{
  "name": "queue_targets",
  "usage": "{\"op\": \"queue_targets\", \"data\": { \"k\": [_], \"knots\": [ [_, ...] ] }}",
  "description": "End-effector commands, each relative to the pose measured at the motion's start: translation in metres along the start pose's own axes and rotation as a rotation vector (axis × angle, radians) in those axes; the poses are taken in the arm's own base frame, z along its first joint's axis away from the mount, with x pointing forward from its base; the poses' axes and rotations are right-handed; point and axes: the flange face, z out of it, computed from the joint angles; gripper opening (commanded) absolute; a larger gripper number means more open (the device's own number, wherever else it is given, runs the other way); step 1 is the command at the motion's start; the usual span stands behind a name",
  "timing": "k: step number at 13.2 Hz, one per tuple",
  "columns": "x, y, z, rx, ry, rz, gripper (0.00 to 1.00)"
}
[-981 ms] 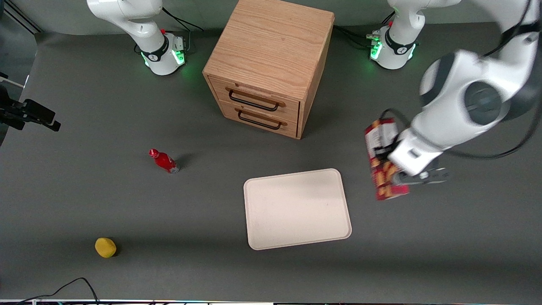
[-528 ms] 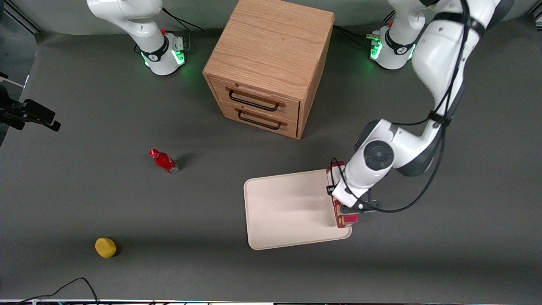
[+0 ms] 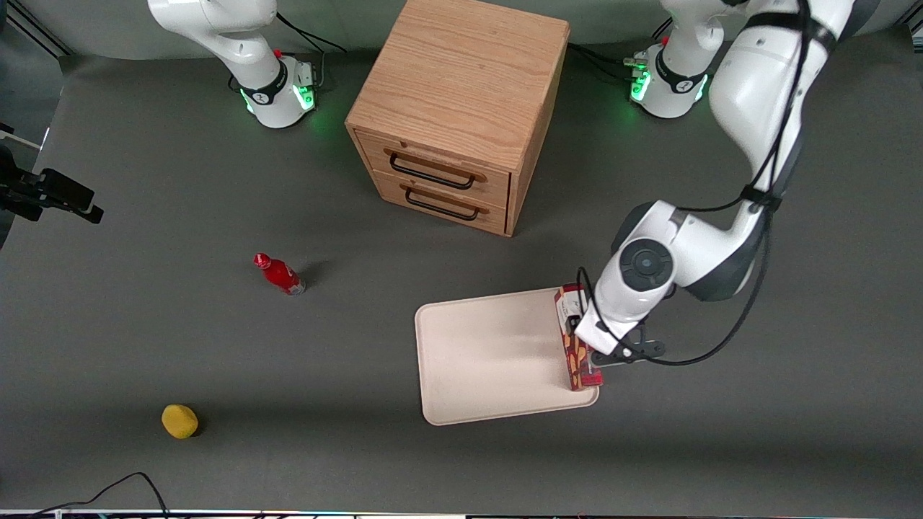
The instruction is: Place red cookie box on tray
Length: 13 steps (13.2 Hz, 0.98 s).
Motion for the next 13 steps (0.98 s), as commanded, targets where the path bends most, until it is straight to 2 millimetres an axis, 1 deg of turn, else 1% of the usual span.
{"op": "queue_targets", "data": {
  "k": [1, 2, 3, 4, 5, 7, 8, 9, 10, 11, 13],
  "knots": [
    [-0.009, -0.073, -0.11, -0.008, -0.079, 0.079, 1.0],
    [-0.013, -0.105, -0.146, -0.008, -0.104, 0.122, 1.0],
    [-0.022, -0.139, -0.176, -0.016, -0.144, 0.164, 1.0],
    [-0.034, -0.176, -0.208, -0.024, -0.17, 0.189, 1.0],
    [-0.05, -0.209, -0.237, -0.021, -0.191, 0.21, 1.0],
    [-0.087, -0.264, -0.275, -0.023, -0.222, 0.228, 1.0],
    [-0.109, -0.28, -0.286, -0.024, -0.217, 0.226, 1.0],
    [-0.129, -0.285, -0.29, -0.012, -0.205, 0.224, 1.0],
    [-0.135, -0.288, -0.293, -0.006, -0.208, 0.22, 1.0],
    [-0.13, -0.289, -0.302, -0.008, -0.194, 0.225, 1.0],
    [-0.101, -0.283, -0.307, -0.007, -0.194, 0.23, 1.0]
  ]
}}
